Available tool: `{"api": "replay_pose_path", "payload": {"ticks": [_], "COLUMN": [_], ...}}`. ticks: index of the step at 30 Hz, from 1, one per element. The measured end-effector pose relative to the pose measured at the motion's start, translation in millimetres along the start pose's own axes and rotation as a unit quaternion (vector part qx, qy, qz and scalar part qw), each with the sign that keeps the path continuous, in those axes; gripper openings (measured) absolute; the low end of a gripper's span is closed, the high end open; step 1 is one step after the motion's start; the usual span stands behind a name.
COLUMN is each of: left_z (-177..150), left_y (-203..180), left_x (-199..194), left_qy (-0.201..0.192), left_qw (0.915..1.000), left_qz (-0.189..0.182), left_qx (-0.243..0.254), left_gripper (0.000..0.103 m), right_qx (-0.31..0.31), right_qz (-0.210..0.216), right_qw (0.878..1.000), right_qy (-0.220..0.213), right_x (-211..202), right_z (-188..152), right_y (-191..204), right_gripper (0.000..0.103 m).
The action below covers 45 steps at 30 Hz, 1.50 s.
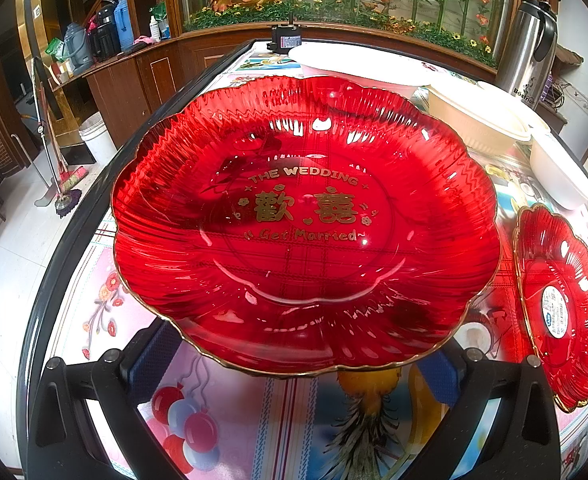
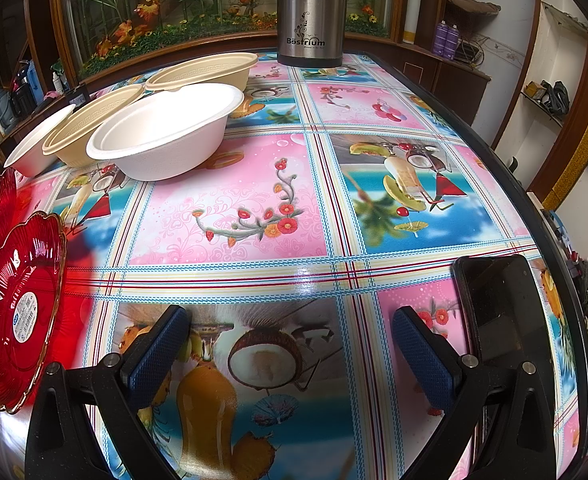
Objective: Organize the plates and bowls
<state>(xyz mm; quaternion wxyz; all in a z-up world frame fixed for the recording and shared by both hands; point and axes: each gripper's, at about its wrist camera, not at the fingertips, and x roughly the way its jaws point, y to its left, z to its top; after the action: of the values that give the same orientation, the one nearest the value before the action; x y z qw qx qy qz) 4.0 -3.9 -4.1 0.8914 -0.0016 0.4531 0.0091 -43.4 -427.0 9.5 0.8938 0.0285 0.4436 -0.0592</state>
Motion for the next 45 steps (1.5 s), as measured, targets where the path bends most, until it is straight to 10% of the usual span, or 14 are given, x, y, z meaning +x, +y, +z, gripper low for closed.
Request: {"api": "replay_pose_path", "payload": {"ticks": [27, 37, 45], "left_z": [-6, -4, 71], "left_y": [3, 52, 120], "left_x": [-9, -87, -54], "left_qy": [0.032, -0.003, 0.072], "left_qw": [0.9995, 0.993, 0.9818], "left_qz": [-0.002, -0.1, -0.107], "left_qx": [0.002, -0.064, -0.14], "left_gripper": [0.103, 0.102, 0.078], "right_qx": [-0.011, -0.047, -0.041], "right_qz": [0.021, 0.15, 0.377], "right_qw": [0.998, 0.988, 0.924], "right_qy": [0.052, 0.013, 0.051], "right_x": [-1, -87, -104], "right_z": [1, 4, 82], "right_y": [-7, 11, 111], "right_gripper": [0.102, 0.102, 0.102]}}
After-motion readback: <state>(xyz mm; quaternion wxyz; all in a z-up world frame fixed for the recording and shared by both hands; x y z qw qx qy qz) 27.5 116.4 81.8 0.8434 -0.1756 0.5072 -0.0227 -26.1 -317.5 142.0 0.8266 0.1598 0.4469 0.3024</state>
